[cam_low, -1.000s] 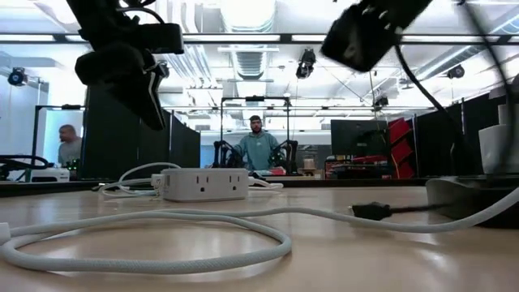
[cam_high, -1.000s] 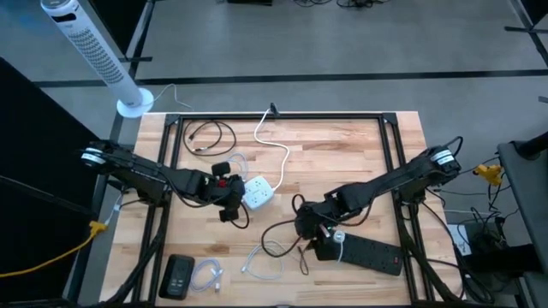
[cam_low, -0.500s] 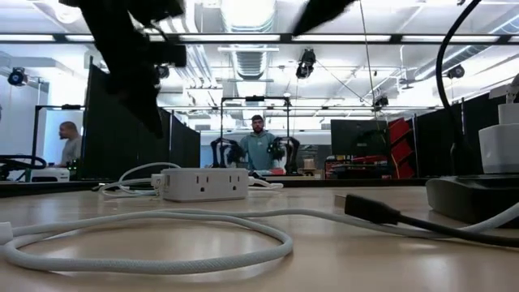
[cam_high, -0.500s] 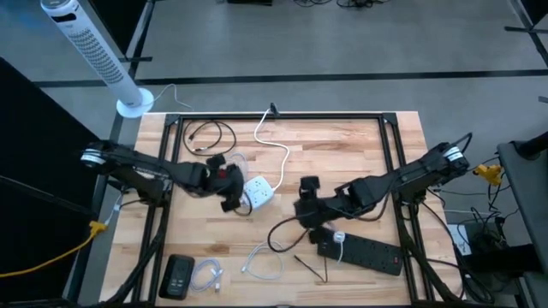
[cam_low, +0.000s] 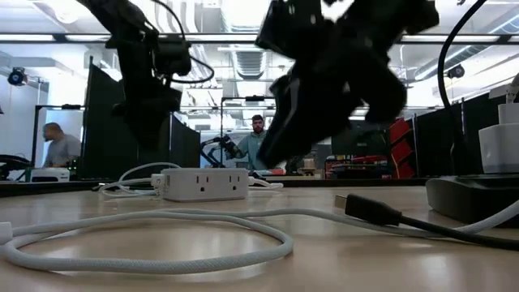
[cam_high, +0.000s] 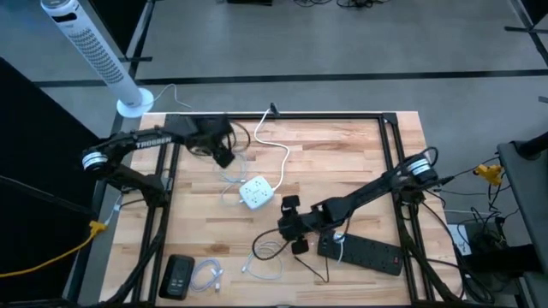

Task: Plug in charger cables
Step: Insert the black charger cable into the white outlet

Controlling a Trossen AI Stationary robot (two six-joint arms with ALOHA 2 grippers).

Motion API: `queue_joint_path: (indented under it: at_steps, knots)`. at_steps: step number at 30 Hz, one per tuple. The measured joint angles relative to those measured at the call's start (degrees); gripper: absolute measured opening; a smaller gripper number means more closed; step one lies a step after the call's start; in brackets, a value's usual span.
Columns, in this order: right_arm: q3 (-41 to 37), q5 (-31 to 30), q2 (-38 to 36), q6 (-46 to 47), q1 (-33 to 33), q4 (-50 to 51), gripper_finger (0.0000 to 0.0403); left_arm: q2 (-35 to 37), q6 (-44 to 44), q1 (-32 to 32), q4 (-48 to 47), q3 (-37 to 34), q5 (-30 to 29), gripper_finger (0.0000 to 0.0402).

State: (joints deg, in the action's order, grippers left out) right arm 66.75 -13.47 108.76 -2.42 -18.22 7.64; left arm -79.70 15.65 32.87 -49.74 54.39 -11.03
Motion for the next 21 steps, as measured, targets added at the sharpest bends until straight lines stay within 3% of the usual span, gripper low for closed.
queue_joint_path:
  at_steps: [7, 11, 21]
  knots:
    - [2.3, 0.4, 4.1, -3.2, 0.4, -1.0, 0.0126, -3.5, -6.1, 5.3, -2.0, 3.3, 0.0, 0.0207]
    - [2.9, 0.6, 2.5, -3.7, 0.1, -0.5, 0.0115, -8.1, -8.9, 5.3, -5.7, 4.0, -0.2, 0.0198]
    - [3.1, 0.6, -4.3, -3.8, -2.9, 1.2, 0.0096, -18.9, -10.5, 5.7, -4.5, 3.7, -0.5, 0.0174]
